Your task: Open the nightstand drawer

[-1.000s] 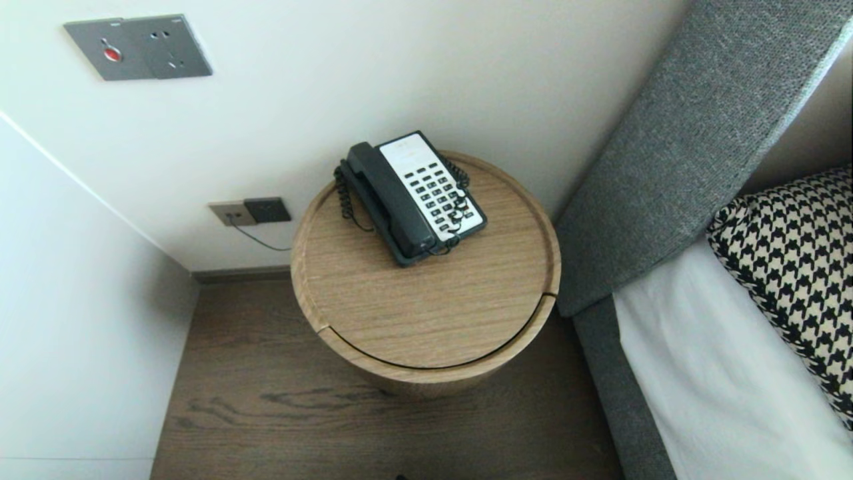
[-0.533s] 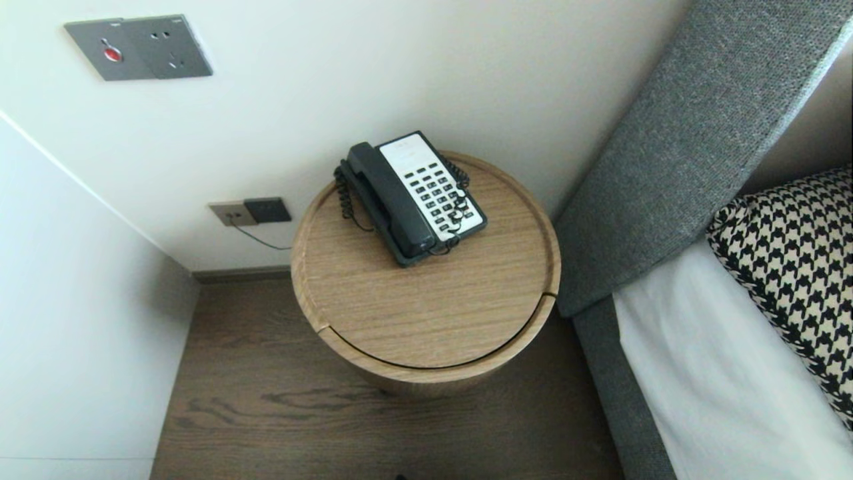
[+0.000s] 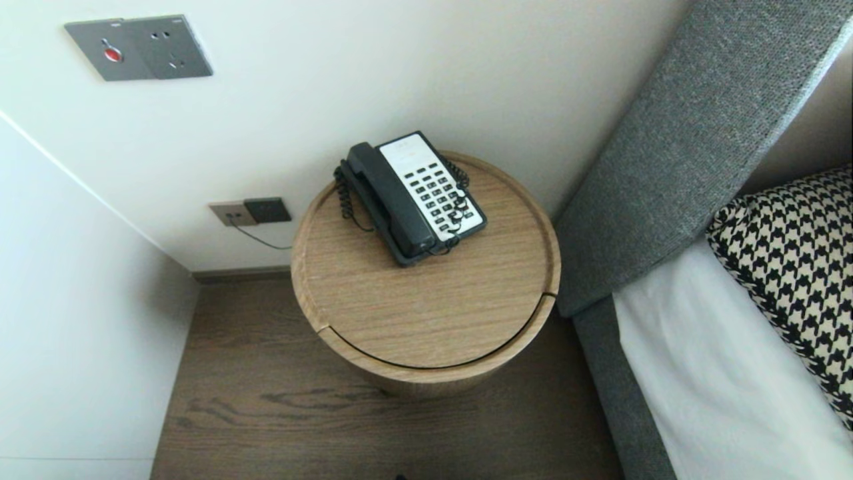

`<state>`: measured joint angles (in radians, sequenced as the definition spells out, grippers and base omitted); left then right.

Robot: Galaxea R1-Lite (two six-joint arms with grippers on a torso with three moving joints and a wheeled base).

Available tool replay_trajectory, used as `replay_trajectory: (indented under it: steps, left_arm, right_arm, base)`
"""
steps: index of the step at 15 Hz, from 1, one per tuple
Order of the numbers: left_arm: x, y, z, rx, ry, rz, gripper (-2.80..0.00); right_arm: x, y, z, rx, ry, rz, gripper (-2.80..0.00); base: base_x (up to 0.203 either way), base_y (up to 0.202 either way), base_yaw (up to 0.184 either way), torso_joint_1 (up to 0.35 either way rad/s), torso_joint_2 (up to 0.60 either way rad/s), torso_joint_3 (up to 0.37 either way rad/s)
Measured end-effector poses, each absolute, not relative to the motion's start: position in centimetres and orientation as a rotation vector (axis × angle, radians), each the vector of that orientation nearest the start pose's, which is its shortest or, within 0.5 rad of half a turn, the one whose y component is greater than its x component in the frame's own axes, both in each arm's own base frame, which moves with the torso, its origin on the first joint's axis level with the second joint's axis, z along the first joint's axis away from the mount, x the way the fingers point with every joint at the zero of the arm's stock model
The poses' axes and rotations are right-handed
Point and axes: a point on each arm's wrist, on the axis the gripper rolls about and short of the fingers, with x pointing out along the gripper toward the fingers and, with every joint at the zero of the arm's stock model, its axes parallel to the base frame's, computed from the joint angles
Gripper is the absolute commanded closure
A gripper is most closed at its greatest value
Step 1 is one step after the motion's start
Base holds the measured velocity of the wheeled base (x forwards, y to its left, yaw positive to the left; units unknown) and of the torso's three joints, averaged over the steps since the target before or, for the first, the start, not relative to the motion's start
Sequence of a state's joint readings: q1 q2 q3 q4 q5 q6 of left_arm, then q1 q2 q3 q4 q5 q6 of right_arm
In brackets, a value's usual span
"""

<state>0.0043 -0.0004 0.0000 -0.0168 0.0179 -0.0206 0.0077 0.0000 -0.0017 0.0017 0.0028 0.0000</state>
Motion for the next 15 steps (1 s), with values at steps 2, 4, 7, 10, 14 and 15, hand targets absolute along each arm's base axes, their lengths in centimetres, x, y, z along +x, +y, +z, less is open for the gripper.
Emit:
replay_trajectory:
  steps: [2, 4, 7, 10, 14, 15]
  left_arm:
    - [-2.3, 0.03, 7.71, -0.021, -0.019, 0.022, 0.0]
    - [-2.3, 0.03, 7.71, -0.021, -0.018, 0.022, 0.0]
    - [-2.29, 0.03, 7.71, -0.021, -0.018, 0.022, 0.0]
    - [-2.29, 0.03, 7.71, -0.021, -0.018, 0.022, 0.0]
    - [-2.29, 0.03, 7.71, -0.021, -0.018, 0.022, 0.0]
    - [-2.29, 0.03, 7.71, -0.021, -0.018, 0.022, 0.0]
  right_arm:
    - [-2.29, -0.01, 7.58, 0.0, 0.0, 0.011, 0.0]
    - [-2.29, -0.01, 7.58, 0.0, 0.0, 0.012, 0.0]
    - [-2.29, -0.01, 7.58, 0.0, 0.0, 0.011, 0.0]
    - [-2.29, -0.02, 7.58, 0.0, 0.0, 0.012, 0.0]
    - [-2.29, -0.01, 7.58, 0.0, 0.0, 0.012, 0.0]
    - [-2.29, -0.01, 7.58, 0.0, 0.0, 0.011, 0.0]
  base:
    - [0.0, 0.0, 0.0, 0.0, 0.0, 0.0]
    - [0.0, 0.0, 0.0, 0.0, 0.0, 0.0]
    - [0.0, 0.0, 0.0, 0.0, 0.0, 0.0]
    - [0.0, 0.0, 0.0, 0.0, 0.0, 0.0]
    - [0.0, 0.0, 0.0, 0.0, 0.0, 0.0]
    - [0.0, 0.0, 0.0, 0.0, 0.0, 0.0]
